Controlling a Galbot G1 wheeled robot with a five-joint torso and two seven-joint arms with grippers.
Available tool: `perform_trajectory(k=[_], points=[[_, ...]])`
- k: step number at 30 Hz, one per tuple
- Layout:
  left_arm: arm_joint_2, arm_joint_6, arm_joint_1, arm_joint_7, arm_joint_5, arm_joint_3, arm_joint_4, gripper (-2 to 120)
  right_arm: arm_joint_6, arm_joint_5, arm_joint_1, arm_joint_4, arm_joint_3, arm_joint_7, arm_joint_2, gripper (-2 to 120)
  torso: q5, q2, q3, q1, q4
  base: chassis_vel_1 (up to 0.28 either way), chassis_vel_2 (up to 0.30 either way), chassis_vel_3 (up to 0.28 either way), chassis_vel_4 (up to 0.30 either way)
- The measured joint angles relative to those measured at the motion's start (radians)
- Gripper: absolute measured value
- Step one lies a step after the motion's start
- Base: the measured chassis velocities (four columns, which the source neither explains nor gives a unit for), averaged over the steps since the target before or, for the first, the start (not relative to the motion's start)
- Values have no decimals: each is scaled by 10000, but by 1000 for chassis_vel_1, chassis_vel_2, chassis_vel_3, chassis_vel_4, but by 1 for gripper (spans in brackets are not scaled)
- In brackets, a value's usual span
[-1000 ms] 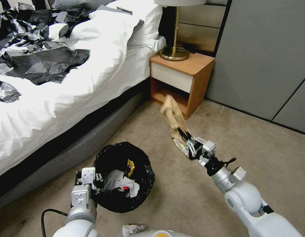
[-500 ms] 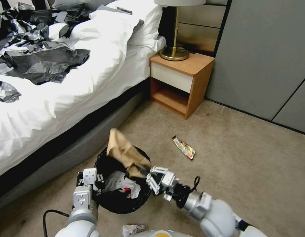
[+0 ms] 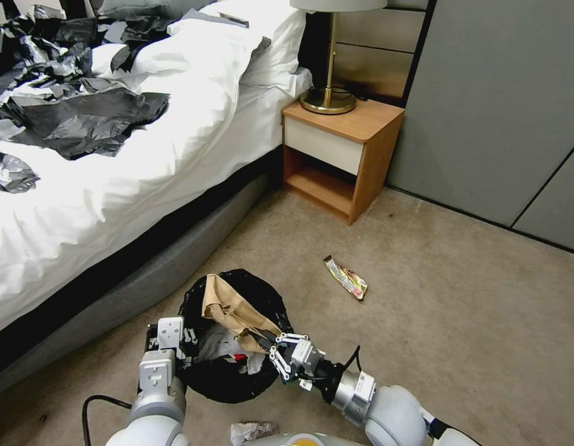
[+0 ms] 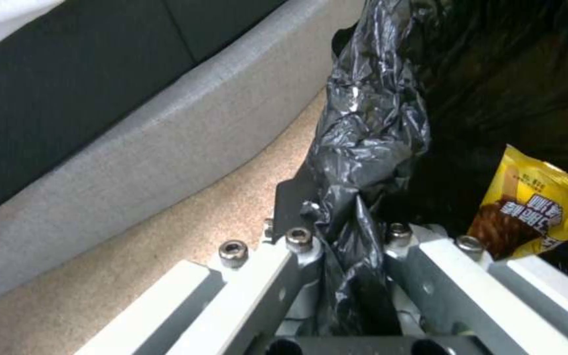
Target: Pick up the trash bin, then pick up the garbage from the floor and place it into the trash bin.
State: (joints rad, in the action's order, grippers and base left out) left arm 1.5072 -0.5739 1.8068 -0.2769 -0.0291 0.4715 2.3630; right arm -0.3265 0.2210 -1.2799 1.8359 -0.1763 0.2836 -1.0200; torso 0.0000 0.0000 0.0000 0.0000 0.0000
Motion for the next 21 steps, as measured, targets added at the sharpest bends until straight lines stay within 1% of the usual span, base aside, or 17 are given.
perform_trajectory(k=[2,3,5,6,8,9,13,14,17,18,19,20,21], points=[[-8,0,-11,3,4,2,0,1,3,-7,-6,0,1,-25,43,28,1,0,1,0,0,0,0,0,0],[-8,0,-11,3,4,2,0,1,3,-7,-6,0,1,-25,43,28,1,0,1,0,0,0,0,0,0],[-14,0,-10,4,11,4,2,1,2,-18,-6,0,13,-25,114,36,0,0,0,0,0,0,0,0,0],[-14,0,-10,4,11,4,2,1,2,-18,-6,0,13,-25,114,36,0,0,0,0,0,0,0,0,0],[-18,0,-7,4,20,6,10,1,4,-20,-15,25,35,-25,180,47,1,0,0,0,0,0,0,0,0],[-18,0,-7,4,20,6,10,1,4,-20,-15,25,35,-25,180,47,1,0,0,0,0,0,0,0,0],[-12,-4,-58,8,26,-1,16,1,78,-9,-23,145,52,-16,242,68,1,0,0,0,0,0,0,0,0],[-12,-4,-58,8,26,-1,16,1,78,-9,-23,145,52,-16,242,68,1,0,0,0,0,0,0,0,0],[-7,-8,-52,11,28,-7,29,1,96,-3,-46,165,60,-11,290,83,1,0,0,0,0,0,0,0,0],[-7,-8,-52,11,28,-7,29,1,96,-3,-46,165,60,-11,290,83,1,0,0,0,0,0,0,0,0],[-7,-9,-51,10,29,-7,39,1,97,-2,-49,169,63,-11,299,86,1,0,0,0,0,0,0,0,0],[-7,-11,-50,11,32,-6,50,1,99,2,-51,180,72,-11,308,92,1,0,0,0,0,0,0,0,0],[-7,-11,-50,11,32,-6,50,1,99,2,-51,180,72,-11,308,92,1,0,0,0,0,0,0,0,0]])
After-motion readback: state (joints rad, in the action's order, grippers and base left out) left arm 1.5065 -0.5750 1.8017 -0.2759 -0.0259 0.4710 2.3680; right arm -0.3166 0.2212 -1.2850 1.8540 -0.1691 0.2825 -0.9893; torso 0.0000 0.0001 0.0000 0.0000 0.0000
